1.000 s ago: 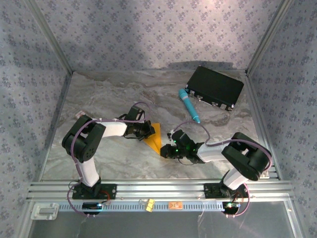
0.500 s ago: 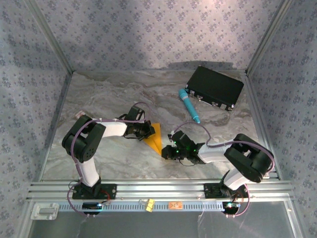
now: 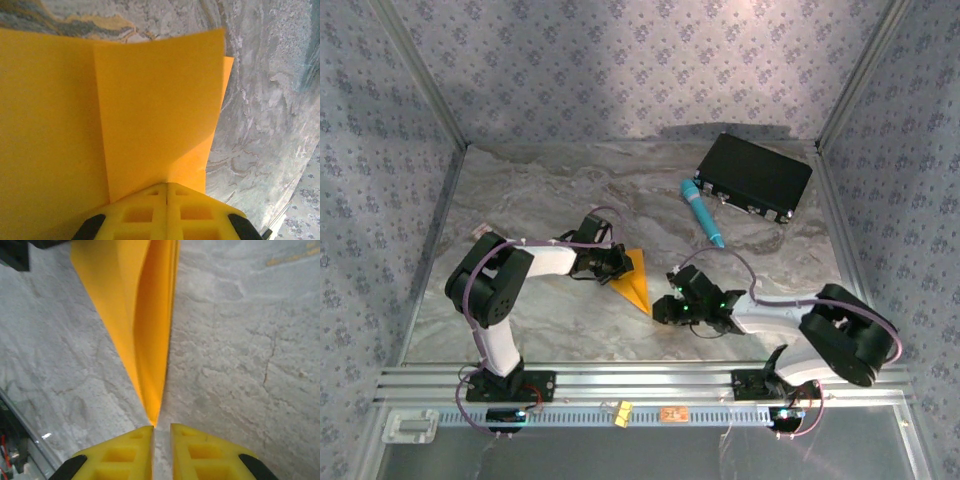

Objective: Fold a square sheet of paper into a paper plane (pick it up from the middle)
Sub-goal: Fourth fold the wing at the center of the table.

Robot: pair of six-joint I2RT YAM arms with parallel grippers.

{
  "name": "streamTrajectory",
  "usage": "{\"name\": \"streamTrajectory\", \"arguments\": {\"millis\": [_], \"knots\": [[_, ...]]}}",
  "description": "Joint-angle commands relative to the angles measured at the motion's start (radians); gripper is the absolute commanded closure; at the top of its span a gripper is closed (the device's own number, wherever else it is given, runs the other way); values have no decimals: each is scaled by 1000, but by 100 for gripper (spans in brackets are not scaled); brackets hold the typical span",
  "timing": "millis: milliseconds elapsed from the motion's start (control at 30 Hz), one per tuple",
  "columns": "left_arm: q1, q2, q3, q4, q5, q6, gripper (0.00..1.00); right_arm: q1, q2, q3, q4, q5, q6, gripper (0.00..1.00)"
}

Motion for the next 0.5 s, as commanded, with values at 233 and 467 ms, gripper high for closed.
{"name": "streamTrajectory", "arguments": {"millis": [233, 467], "knots": [[3, 38, -25, -46, -53, -7, 100, -15, 132, 197, -24, -87, -86, 94], [2, 43, -23, -44, -50, -7, 100, -13, 275, 297, -59, -78, -95, 95]]}}
